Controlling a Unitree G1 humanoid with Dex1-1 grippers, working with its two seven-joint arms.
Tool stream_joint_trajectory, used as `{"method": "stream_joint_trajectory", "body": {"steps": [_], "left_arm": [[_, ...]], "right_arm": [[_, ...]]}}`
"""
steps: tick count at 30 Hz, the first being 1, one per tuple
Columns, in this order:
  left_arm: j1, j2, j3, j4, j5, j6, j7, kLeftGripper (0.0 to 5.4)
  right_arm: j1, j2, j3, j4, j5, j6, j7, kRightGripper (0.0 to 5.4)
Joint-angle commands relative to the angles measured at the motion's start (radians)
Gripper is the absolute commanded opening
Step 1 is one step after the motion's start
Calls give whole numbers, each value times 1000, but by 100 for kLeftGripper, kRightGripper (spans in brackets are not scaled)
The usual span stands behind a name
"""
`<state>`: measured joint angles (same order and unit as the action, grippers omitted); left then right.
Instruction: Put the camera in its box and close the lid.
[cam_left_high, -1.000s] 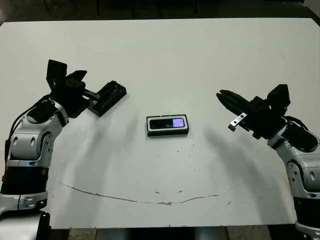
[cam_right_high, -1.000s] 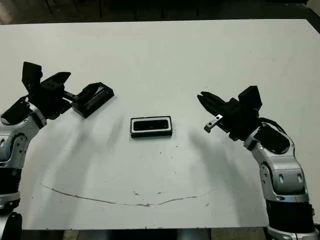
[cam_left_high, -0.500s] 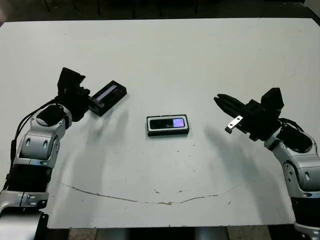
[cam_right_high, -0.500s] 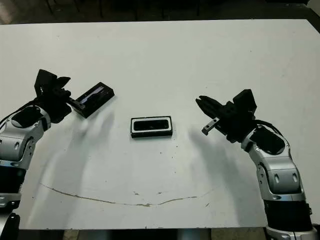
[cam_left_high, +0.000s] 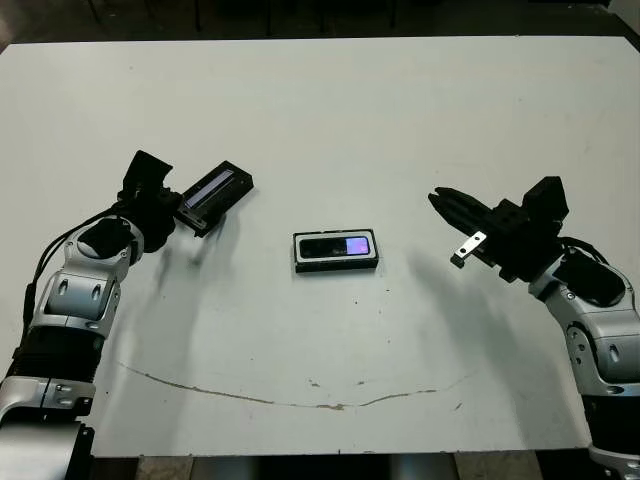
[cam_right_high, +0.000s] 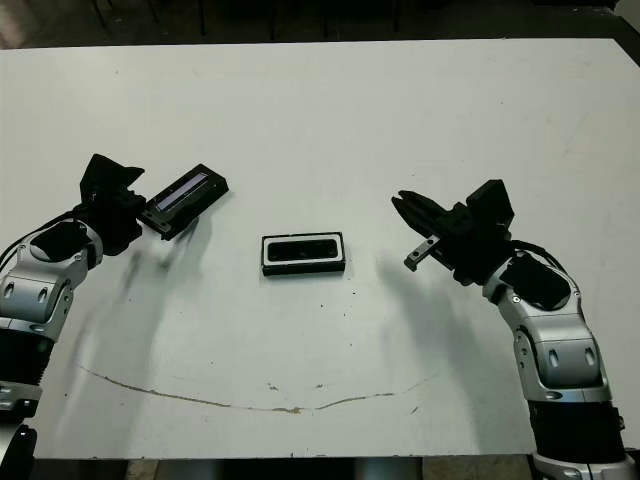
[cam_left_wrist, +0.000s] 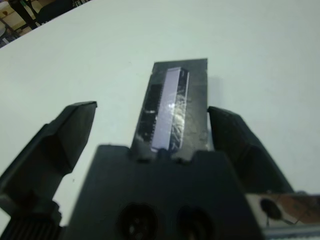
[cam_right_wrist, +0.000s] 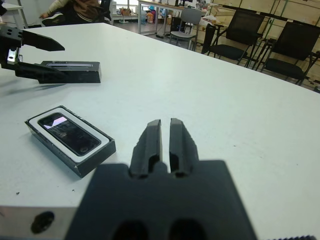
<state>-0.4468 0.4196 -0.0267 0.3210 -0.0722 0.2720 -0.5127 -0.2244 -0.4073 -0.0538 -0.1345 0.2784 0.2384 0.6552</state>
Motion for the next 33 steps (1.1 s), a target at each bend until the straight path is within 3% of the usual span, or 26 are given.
{"method": "stream_joint_trajectory", "body": {"steps": [1,14,19,28,33], "left_arm": [[-3,-1,-4,34,-2,10,-24,539],[19,-35,-12,79,29,-25,35,531],[39,-61,17,87,-12,-35,29,461],[34,-46,-5,87,-8,3,-27,297],[20,-13,-39,99,10,9,-87,289]], "right_arm": [[23,-22,4,-6,-6,20,-3,0],[33,-33,2,-21,9,30,-1,0],[30,-28,3,-10,9,21,1,0],[32,-31,1,-22,12,37,-3,0],[32,-26,1,-15,11,22,-2,0]]}}
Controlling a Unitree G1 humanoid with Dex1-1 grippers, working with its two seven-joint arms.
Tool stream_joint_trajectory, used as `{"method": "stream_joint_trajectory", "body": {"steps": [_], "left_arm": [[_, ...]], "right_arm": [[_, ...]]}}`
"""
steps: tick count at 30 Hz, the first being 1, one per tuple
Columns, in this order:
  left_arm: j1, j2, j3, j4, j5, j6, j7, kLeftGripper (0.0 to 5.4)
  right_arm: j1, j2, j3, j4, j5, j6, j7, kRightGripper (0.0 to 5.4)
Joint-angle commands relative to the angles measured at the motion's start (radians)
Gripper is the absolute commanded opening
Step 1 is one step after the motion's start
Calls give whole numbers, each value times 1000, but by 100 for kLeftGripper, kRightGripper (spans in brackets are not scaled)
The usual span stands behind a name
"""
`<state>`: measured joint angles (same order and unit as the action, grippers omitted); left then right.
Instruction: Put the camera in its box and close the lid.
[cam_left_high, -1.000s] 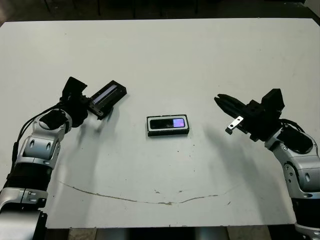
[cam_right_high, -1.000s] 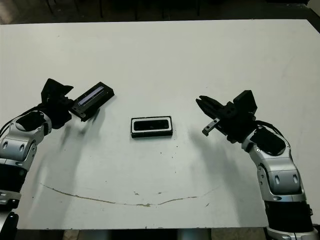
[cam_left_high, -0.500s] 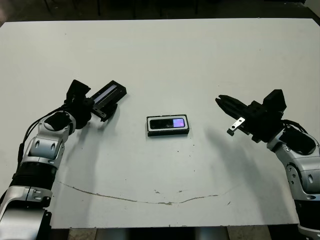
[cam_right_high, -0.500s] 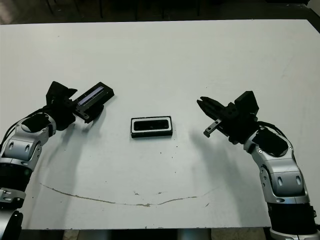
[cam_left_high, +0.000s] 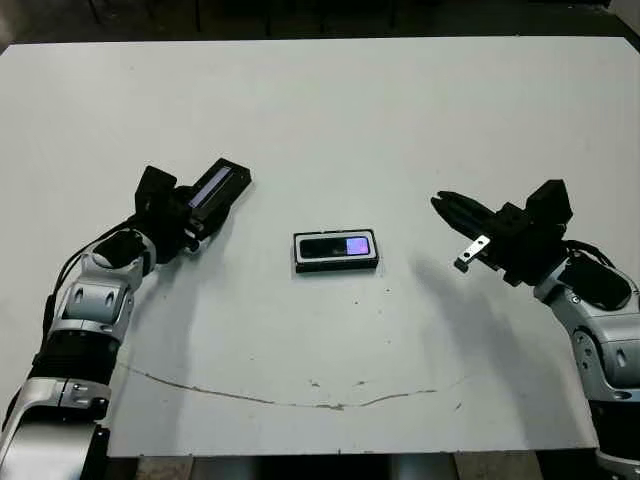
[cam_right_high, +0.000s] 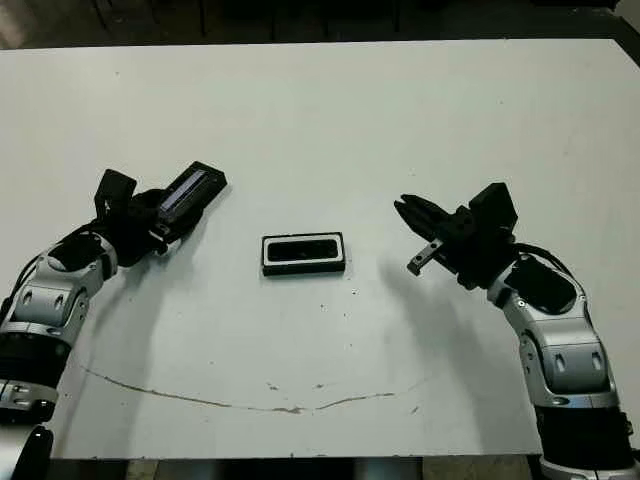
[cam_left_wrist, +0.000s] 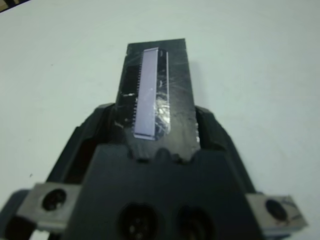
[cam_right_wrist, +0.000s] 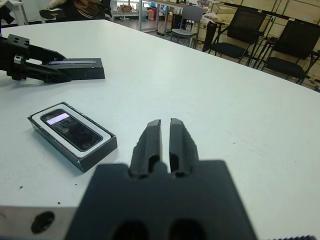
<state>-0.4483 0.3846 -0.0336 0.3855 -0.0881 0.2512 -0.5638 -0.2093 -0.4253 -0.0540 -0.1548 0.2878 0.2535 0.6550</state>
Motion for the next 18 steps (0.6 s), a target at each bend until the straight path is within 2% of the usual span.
{"method": "stream_joint_trajectory", "body": {"steps": [1,9,18], "left_arm": [[20,27,-35,36,26,31,-44,289],[32,35,-28,-3,14,42,-57,289],[37,12,62,-174,-135,53,-98,289]], "right_arm": [[15,-8,2,12,-1,-3,2,0],[21,-7,5,10,-6,-10,-4,0],[22,-4,-3,14,4,-9,-6,0]]}}
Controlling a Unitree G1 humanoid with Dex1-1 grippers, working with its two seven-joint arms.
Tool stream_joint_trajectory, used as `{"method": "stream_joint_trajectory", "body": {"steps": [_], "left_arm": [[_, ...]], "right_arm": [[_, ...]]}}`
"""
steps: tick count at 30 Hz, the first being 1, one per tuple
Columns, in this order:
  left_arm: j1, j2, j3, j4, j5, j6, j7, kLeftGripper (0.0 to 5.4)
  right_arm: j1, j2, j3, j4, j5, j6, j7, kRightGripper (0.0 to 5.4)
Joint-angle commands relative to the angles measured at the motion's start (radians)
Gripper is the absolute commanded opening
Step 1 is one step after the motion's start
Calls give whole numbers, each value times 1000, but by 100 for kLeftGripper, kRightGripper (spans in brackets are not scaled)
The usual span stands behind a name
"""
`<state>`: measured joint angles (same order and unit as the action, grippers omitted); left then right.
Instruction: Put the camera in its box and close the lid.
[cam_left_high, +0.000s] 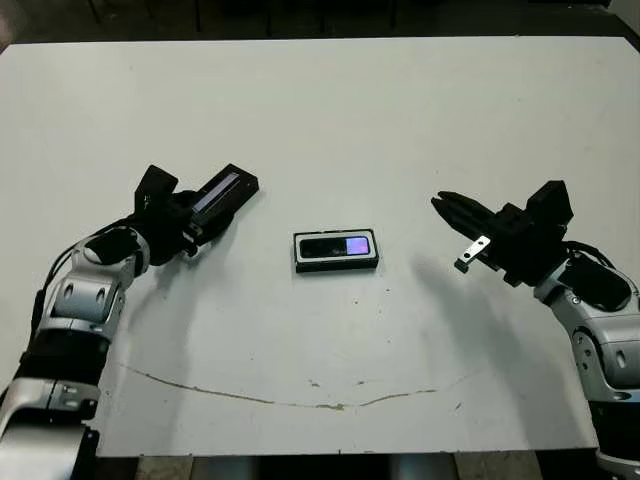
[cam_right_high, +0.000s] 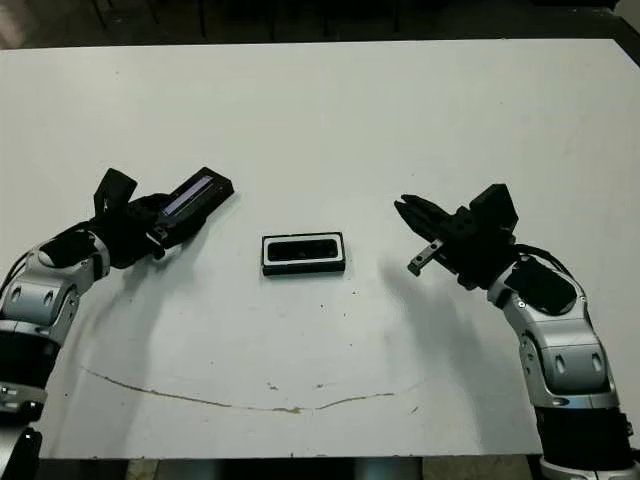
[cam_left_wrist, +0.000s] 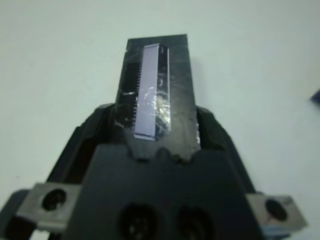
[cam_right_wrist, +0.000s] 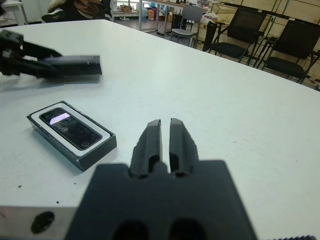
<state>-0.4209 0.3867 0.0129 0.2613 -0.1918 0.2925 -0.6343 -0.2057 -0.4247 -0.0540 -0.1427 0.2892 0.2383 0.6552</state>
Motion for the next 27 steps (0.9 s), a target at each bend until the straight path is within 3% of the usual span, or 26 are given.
{"method": "stream_joint_trajectory", "body": {"steps": [1,11,18,27], "left_arm": [[3,15,20,-79,-53,28,-45,289],[-104,89,-73,-93,-150,82,-371,289],[-159,95,-164,25,-109,29,-530,289],[-207,70,-208,145,-58,17,-560,289]], "right_arm": [[18,-6,-6,-1,6,12,-7,0],[4,-19,-25,5,27,16,6,0],[6,-29,-32,-3,46,41,7,0],[3,-33,-29,16,51,20,22,0]]}}
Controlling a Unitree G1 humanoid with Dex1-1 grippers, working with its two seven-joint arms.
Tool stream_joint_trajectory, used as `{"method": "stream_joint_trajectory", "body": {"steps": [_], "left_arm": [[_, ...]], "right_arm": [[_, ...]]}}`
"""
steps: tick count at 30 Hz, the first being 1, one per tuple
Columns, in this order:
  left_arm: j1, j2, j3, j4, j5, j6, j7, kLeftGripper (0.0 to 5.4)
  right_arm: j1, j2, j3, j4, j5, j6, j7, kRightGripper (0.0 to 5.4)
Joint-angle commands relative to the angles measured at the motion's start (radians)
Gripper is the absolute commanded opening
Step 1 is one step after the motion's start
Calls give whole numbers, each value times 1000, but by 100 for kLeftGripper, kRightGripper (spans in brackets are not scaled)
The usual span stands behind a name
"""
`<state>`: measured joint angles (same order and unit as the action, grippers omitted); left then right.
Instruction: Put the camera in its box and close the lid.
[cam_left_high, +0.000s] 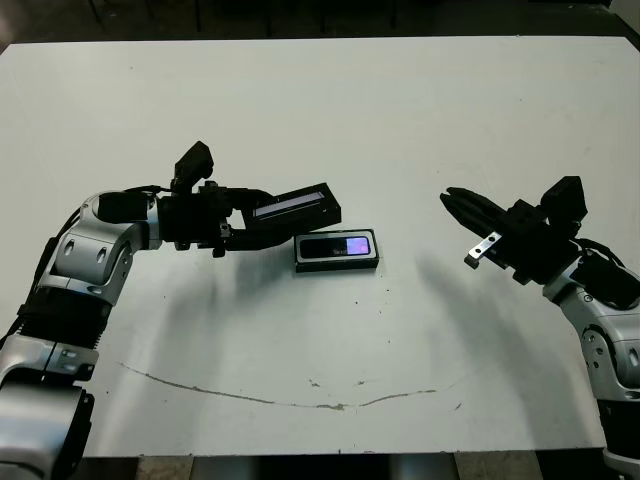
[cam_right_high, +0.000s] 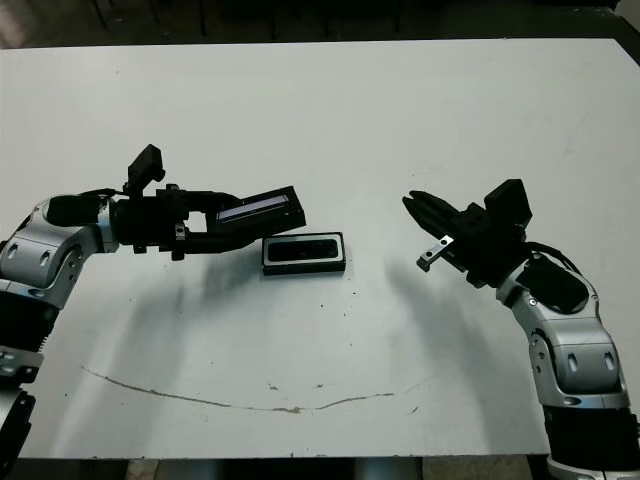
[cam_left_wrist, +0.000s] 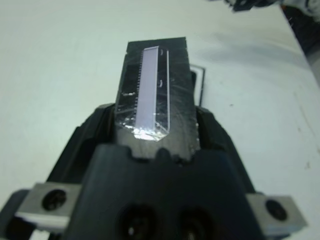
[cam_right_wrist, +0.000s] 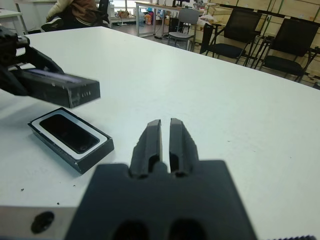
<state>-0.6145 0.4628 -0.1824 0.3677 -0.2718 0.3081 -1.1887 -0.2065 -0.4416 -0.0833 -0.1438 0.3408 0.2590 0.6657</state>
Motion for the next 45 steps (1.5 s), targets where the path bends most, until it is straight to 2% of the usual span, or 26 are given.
{"method": "stream_joint_trajectory", "body": {"steps": [1,8,14,33,37,45], "left_arm": [[-17,-10,-14,50,29,-12,-1,289],[-36,-43,-19,109,54,-52,0,289],[-47,-60,-40,111,69,-11,-5,289],[-83,-47,-132,155,104,-2,-210,289],[-74,-52,-145,159,126,-24,-184,288],[-20,-83,-178,133,226,-101,-11,288]], "right_arm": [[2,-16,0,22,-2,-6,16,0],[0,-18,0,17,2,8,18,0],[3,-20,-1,10,2,4,20,0],[9,-24,-7,-10,3,22,19,0],[10,-21,-11,-15,14,35,18,0],[18,-31,-14,-40,15,49,10,0]]}}
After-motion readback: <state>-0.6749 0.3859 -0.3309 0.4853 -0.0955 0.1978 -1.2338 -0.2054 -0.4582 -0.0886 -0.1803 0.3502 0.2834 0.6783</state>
